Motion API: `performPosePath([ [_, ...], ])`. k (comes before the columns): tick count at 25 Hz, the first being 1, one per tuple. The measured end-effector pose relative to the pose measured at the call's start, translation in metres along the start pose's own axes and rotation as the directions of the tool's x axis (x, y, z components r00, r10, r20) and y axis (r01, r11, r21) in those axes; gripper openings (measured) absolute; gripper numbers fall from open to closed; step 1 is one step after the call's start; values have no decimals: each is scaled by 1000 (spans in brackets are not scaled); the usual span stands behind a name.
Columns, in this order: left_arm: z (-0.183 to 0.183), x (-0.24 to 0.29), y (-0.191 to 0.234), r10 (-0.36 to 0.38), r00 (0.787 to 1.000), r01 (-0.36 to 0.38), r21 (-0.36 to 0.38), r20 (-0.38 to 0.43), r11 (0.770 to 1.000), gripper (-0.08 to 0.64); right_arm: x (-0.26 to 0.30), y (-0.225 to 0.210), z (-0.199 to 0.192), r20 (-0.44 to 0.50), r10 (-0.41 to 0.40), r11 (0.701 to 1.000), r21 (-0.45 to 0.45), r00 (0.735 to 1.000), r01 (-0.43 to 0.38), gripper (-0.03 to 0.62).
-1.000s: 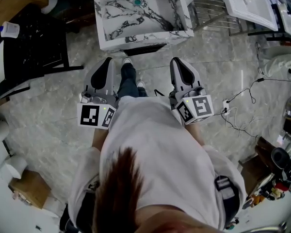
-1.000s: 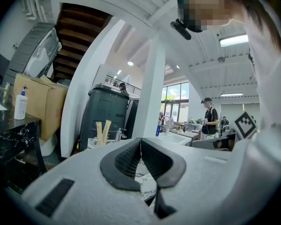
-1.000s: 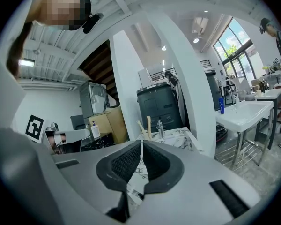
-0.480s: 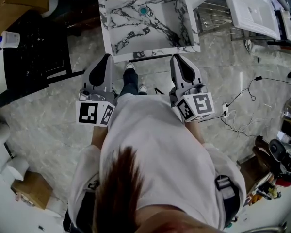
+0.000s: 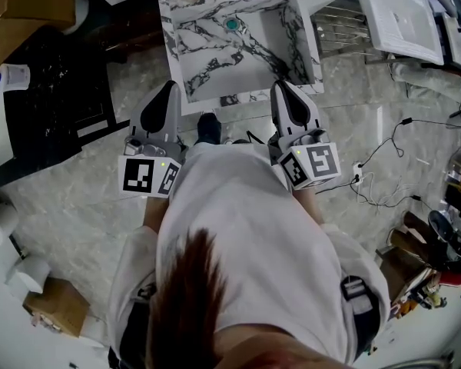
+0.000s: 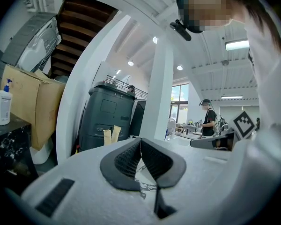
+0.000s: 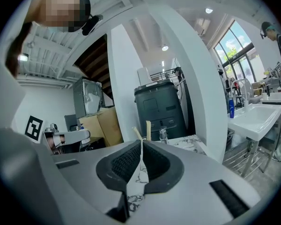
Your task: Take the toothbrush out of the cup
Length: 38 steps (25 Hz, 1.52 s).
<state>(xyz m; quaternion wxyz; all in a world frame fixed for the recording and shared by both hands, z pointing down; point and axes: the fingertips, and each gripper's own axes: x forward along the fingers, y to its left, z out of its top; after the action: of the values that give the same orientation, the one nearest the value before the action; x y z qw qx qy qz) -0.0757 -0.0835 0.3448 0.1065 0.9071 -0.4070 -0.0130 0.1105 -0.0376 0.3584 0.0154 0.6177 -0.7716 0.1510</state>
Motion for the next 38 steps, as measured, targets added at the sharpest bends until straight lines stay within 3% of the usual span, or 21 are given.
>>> performPosePath([
  [13, 3, 2, 25, 0, 1000, 0, -9, 3, 1000, 15, 21, 20, 2, -15, 21, 1000, -9, 1000, -21, 21],
  [27, 14, 17, 33, 97, 995, -97, -7, 34, 995, 15, 56, 10, 18, -26, 115, 993, -24, 993, -115, 22],
  [38, 22, 29, 37, 120, 992, -121, 4, 42, 993, 15, 70, 0, 30, -8, 135, 991, -23, 991, -135, 23],
])
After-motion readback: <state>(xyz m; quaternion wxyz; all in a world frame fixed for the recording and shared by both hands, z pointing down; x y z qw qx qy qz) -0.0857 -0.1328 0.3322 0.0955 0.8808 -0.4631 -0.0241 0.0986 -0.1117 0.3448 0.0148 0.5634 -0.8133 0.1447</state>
